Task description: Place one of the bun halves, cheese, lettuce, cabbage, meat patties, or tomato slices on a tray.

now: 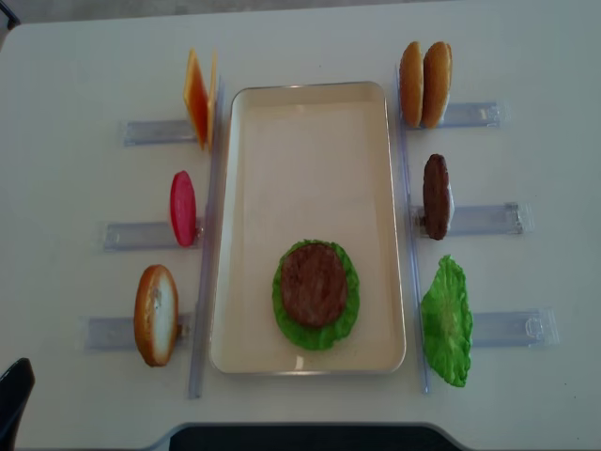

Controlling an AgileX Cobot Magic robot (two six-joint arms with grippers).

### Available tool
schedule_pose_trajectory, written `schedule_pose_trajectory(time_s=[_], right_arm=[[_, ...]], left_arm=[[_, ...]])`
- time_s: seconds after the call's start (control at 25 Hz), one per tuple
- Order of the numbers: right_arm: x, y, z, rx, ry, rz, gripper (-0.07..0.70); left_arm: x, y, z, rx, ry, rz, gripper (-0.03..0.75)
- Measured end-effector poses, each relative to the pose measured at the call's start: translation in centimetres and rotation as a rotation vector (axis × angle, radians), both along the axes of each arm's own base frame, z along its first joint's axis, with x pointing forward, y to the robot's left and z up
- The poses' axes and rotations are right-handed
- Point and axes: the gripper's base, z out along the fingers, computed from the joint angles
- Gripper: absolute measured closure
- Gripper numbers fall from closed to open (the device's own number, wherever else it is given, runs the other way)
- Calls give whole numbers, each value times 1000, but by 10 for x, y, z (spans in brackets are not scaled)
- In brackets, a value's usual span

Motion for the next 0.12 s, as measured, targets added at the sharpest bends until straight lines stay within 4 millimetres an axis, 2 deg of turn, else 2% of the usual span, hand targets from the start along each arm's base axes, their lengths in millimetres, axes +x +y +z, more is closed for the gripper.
schedule_pose_trajectory(time_s=[0.12], right_arm=[[0,0,0,0,0,0,264]], left_arm=[[0,0,0,0,0,0,325]])
